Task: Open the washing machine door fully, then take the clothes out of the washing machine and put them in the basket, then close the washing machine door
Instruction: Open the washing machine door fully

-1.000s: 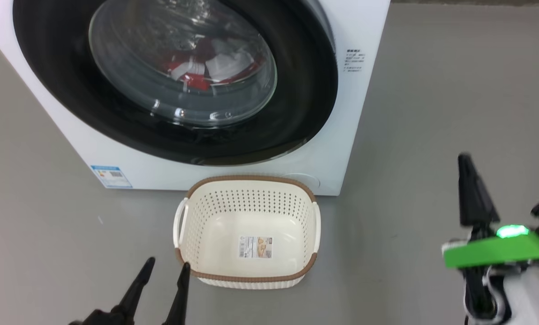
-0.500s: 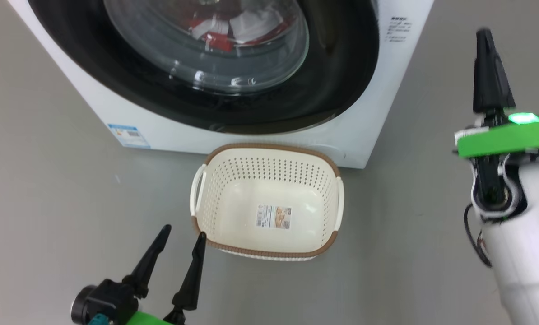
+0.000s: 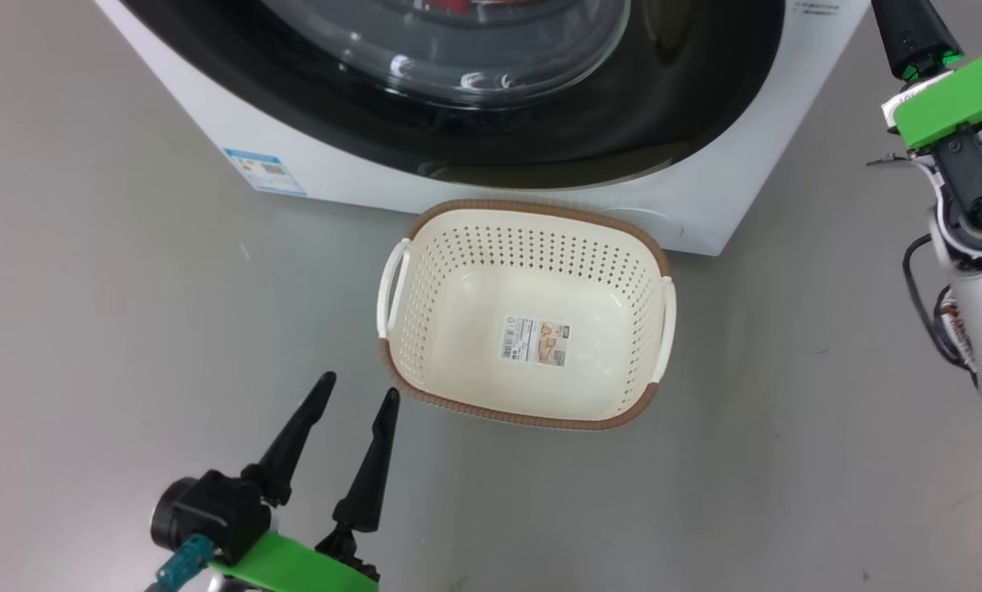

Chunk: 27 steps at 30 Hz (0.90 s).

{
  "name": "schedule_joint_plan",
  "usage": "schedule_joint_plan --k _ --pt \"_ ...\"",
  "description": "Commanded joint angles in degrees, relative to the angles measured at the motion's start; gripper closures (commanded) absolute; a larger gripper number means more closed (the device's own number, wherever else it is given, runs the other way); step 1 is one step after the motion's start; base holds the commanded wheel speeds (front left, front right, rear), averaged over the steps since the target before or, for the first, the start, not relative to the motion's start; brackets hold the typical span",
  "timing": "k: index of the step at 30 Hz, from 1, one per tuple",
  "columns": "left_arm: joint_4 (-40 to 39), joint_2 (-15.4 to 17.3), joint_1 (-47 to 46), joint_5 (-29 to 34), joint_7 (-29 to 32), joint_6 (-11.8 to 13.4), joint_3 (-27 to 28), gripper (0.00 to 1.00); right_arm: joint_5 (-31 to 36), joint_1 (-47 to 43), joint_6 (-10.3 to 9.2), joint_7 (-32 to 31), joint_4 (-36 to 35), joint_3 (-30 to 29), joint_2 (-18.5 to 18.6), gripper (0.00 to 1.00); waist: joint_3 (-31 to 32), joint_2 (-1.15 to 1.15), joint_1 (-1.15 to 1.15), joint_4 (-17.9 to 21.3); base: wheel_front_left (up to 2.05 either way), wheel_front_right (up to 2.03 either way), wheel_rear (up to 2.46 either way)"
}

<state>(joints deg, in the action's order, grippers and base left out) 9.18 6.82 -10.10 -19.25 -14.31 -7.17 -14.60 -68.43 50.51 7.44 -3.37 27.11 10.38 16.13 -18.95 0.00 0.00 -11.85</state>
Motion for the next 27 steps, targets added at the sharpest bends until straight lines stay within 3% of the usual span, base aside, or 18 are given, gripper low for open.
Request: schedule_joint_plan --k 1,14,27 --pt "-1.0 1.3 -1.4 -0.3 -0.7 -0.3 1.6 0.0 -1.0 1.2 0.05 -0.7 -1.2 0.9 -0.2 1.0 -0.9 0.0 0.0 -0.9 0.0 0.0 0.0" --pt "-0.7 1.6 -3.2 -1.4 -0.7 -0.3 -0.5 0.0 -13.9 8.3 0.05 -15.4 4.3 1.8 1.4 1.0 -3.7 0.0 0.0 -2.6 0.0 0.0 0.0" --pt "-0.3 1.2 -4.2 -2.0 -0.7 -0.3 -1.3 0.0 -19.0 12.6 0.05 -26.7 9.4 2.8 1.1 1.0 -4.4 0.0 0.0 -3.5 0.0 0.0 0.0"
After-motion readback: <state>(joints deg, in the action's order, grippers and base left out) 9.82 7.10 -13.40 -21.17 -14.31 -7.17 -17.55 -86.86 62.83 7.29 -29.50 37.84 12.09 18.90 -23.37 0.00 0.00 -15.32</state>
